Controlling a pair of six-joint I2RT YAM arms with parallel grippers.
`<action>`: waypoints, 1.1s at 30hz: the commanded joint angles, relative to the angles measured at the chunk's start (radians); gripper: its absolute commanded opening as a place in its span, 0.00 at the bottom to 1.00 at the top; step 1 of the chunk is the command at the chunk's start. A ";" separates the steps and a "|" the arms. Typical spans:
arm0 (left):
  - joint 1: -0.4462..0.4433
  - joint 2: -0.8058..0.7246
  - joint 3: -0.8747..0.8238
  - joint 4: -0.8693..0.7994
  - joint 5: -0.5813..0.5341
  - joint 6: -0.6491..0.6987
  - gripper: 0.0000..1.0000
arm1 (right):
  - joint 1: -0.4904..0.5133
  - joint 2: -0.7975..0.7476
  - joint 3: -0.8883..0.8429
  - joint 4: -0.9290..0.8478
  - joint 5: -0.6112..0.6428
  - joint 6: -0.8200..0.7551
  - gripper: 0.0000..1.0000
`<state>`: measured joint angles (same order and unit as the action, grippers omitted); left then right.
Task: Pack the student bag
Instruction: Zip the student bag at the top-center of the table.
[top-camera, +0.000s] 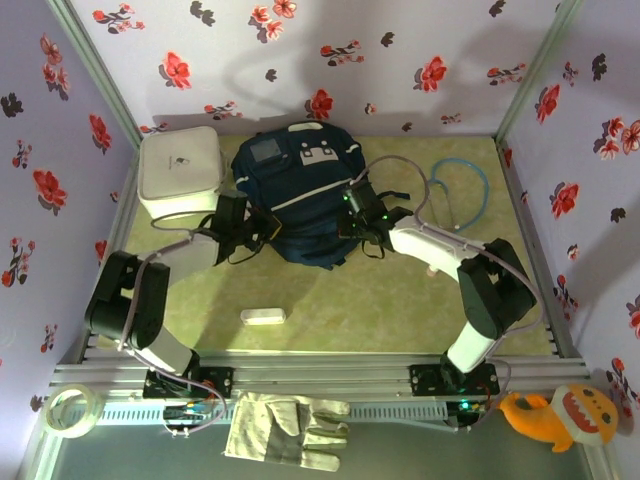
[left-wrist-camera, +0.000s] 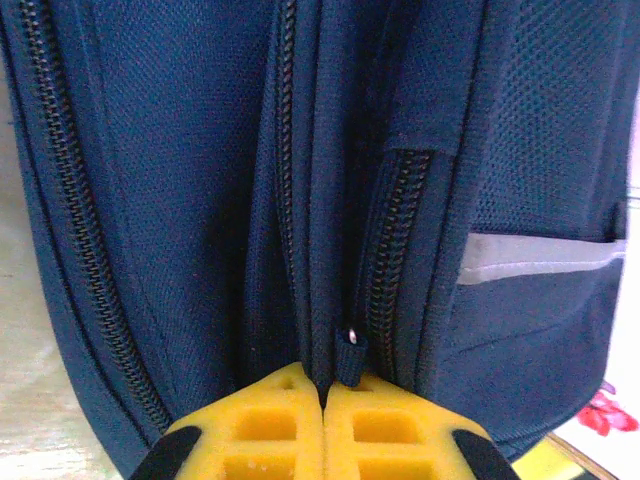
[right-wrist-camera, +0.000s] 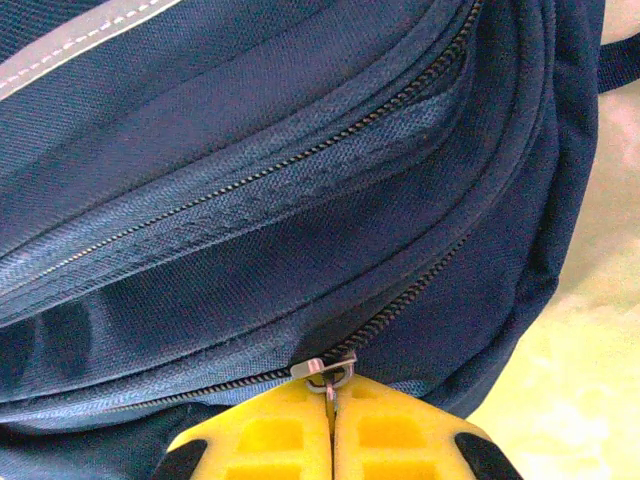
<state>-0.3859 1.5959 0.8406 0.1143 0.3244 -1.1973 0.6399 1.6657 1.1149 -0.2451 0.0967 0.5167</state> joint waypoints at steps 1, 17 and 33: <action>0.017 0.047 0.100 -0.066 -0.009 0.143 0.00 | 0.034 -0.058 -0.035 -0.058 0.036 0.005 0.00; 0.107 -0.027 0.132 -0.192 -0.085 0.291 0.51 | 0.256 0.042 0.046 0.093 -0.062 0.128 0.00; 0.089 0.006 -0.149 0.362 0.287 -0.145 0.48 | 0.260 0.105 0.107 0.156 -0.089 0.166 0.00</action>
<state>-0.2836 1.5730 0.7055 0.3325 0.5518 -1.2465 0.8913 1.7638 1.1877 -0.1543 0.0296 0.6666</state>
